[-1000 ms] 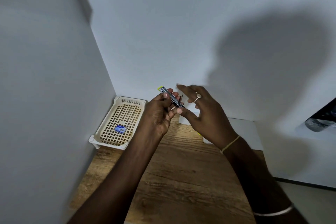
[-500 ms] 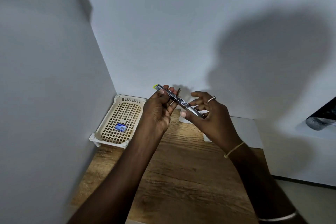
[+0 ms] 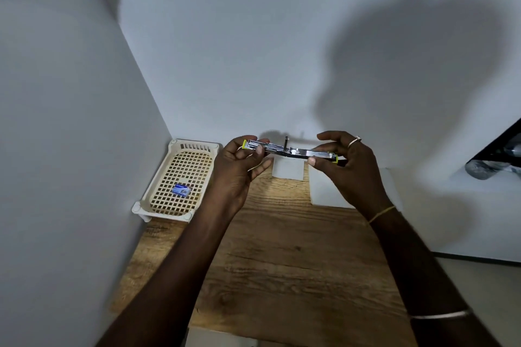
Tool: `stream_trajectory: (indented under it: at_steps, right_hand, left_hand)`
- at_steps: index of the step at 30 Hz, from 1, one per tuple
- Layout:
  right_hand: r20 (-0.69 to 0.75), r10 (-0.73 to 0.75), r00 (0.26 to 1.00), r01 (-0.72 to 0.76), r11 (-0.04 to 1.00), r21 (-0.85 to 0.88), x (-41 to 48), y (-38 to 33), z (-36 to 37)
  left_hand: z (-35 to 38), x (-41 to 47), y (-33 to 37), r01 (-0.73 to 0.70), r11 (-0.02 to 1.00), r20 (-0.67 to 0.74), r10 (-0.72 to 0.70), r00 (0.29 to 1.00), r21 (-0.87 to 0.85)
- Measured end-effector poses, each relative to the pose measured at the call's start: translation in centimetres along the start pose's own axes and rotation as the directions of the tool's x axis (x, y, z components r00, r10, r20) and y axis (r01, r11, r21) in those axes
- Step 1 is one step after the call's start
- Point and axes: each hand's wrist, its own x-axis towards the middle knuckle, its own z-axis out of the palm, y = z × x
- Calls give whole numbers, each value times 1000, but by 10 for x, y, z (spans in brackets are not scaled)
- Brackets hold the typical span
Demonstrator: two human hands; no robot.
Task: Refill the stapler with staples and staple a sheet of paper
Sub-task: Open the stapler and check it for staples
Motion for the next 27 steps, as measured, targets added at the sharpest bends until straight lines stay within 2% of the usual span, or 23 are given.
stream_trajectory:
  at_steps: [3, 6, 9, 14, 18, 23, 27]
  right_hand:
    - [12, 21, 1000, -20, 995, -93, -7, 14, -4]
    - [53, 70, 996, -57, 973, -224, -22, 38, -3]
    - [134, 133, 982, -68, 911, -407, -45, 69, 5]
    - [241, 274, 931, -110, 841, -530, -93, 120, 19]
    - [283, 350, 893, -144, 818, -556, -129, 147, 24]
    - [323, 376, 869, -136, 808, -574, -149, 165, 29]
    - [314, 392, 865, -143, 791, -595, -154, 173, 33]
  left_hand:
    - [-18, -4, -13, -98, 940, 14, 99, 995, 326]
    - [-38, -8, -34, -128, 756, 12, 157, 987, 642]
    - [-56, -18, -66, -95, 589, 41, 103, 994, 803]
    - [-85, -45, -115, -111, 291, 110, 21, 994, 950]
    - [-103, -70, -143, -71, 215, 84, -53, 995, 974]
    - [-114, -85, -157, -77, 58, 83, -112, 990, 995]
    - [-116, -87, -160, -59, 9, 59, -114, 992, 998]
